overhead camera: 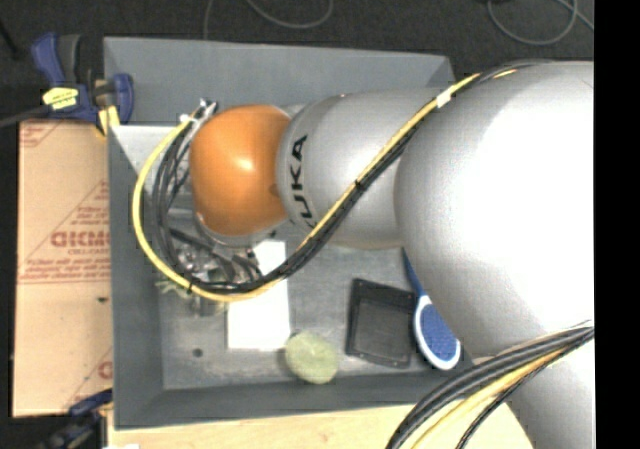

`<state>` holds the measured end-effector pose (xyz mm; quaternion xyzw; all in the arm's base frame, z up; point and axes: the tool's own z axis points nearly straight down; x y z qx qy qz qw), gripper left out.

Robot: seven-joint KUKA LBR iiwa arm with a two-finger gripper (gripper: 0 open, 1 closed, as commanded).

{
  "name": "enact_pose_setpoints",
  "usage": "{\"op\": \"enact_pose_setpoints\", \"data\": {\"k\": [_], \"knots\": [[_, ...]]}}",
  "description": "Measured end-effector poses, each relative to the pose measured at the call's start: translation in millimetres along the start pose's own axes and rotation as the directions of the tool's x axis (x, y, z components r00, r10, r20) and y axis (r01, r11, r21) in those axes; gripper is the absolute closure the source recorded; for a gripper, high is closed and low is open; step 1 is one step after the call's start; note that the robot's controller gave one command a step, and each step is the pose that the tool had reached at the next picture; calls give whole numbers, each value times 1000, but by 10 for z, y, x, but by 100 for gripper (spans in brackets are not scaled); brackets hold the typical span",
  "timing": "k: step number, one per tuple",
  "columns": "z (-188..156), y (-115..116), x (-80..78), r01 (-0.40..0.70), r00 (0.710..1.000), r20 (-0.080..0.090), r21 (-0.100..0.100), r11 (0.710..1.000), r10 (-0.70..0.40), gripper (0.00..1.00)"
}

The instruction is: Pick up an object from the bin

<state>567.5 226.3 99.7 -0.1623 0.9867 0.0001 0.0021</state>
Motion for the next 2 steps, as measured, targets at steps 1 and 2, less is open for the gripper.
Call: {"op": "enact_pose_setpoints", "data": {"k": [1,2], "knots": [[-69,-1,-4,-1,1000,2,0,1000,1,100],[-168,-3,12,-3,1000,-6,0,1000,3,100]]}}
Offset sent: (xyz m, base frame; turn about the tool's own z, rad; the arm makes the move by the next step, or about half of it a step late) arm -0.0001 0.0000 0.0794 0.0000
